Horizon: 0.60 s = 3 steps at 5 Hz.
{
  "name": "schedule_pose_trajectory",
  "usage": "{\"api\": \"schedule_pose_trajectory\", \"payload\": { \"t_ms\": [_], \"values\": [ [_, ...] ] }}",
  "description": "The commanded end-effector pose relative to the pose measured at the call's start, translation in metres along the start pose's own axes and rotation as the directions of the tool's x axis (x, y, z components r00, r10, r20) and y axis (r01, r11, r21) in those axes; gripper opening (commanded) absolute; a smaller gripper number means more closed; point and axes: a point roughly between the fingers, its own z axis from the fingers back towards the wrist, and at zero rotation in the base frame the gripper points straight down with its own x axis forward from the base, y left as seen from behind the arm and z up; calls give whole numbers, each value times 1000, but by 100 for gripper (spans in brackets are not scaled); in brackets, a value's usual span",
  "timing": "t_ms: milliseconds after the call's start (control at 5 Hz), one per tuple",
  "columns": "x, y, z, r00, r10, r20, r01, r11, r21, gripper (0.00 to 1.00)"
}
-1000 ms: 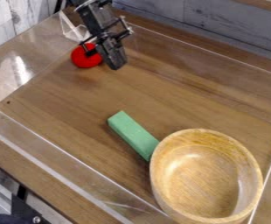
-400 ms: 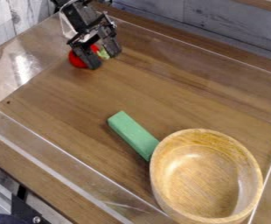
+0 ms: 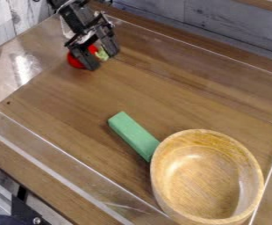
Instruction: Move the red object to the left side of the table
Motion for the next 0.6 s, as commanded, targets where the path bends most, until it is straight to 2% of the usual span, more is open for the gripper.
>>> {"api": "schedule_pose_trajectory", "payload": {
  "t_ms": [0, 400],
  "values": [
    [0, 3, 10, 996, 25, 85, -24, 1000, -10, 100],
    [-8, 15, 15, 995, 50, 81, -46, 998, -47, 100]
  ]
}}
